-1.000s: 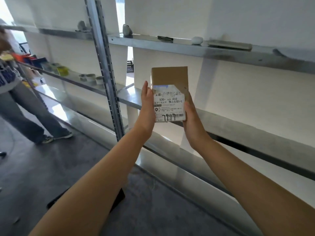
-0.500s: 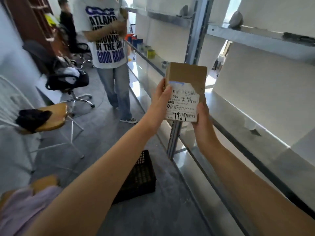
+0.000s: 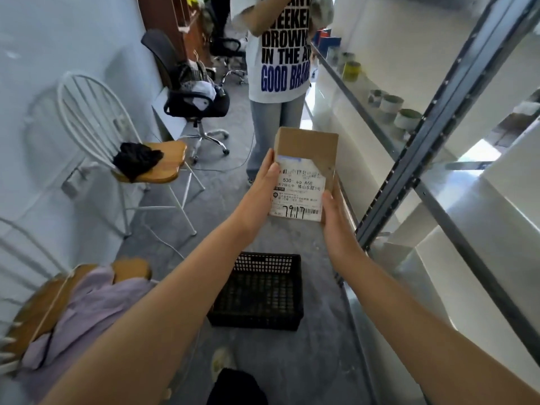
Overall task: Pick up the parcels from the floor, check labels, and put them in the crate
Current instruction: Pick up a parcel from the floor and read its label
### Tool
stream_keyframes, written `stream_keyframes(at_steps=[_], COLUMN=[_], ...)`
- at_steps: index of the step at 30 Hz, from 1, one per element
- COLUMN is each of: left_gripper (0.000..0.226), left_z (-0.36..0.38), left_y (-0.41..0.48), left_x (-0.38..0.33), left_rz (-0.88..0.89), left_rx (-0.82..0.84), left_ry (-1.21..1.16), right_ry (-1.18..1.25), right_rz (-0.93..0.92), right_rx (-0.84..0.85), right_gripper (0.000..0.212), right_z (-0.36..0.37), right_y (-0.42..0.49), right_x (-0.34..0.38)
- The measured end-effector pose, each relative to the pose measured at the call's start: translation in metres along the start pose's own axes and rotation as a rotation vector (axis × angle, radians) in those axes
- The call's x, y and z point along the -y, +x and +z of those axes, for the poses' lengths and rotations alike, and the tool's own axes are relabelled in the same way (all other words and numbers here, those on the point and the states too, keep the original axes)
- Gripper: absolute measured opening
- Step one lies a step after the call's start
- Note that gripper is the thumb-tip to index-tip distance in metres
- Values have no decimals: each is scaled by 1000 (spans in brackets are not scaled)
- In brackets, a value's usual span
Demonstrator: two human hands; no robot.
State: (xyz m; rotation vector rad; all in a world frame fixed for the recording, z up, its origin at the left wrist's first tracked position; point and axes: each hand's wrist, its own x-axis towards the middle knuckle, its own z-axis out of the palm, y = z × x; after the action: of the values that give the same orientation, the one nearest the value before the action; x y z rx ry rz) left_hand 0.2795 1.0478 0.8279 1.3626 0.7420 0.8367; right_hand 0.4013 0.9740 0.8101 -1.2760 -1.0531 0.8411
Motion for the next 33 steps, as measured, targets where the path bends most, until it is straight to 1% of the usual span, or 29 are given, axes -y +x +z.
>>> stream_keyframes(at_steps=[2,8,10,12,16,19,23,26,29,33], left_gripper=[59,44,47,56,65,69,62,69,58,53], left_z=[-19,-90,-114,-134,-159,-176,-198,-210,-216,-227], left_y=[20,85,110,132,160,176,188,194,192,182], left_x=[10,25,39,58,112,170,266,350,437,557], left_rz=[-19,-72,-106,-148,-262,-328,-397,-479,-548,-613], left_rx=[-14,-42,-51,-48,-90,-107,-129,-157,-215,-215], left_ry=[-28,-6,29,52,34,13,-11,1,9,38], right_ry=[21,-6,-9,-1,-30,-2,-6,1,-26,-96], right_rz=[62,124,153,182,290,423,498,589,672,721], right_rx=[12,27,27,28,23,83,166,198,231,325], right_gripper=[74,50,48,48,49,49,49,51,51,53], right_z=[14,68,85,99,113,118,124,125,124,125], right_y=[21,98,123,141,168,183,194,192,183,171], right_x=[-10,-43,-59,-78,-140,-200,-292,-376,-466,-587])
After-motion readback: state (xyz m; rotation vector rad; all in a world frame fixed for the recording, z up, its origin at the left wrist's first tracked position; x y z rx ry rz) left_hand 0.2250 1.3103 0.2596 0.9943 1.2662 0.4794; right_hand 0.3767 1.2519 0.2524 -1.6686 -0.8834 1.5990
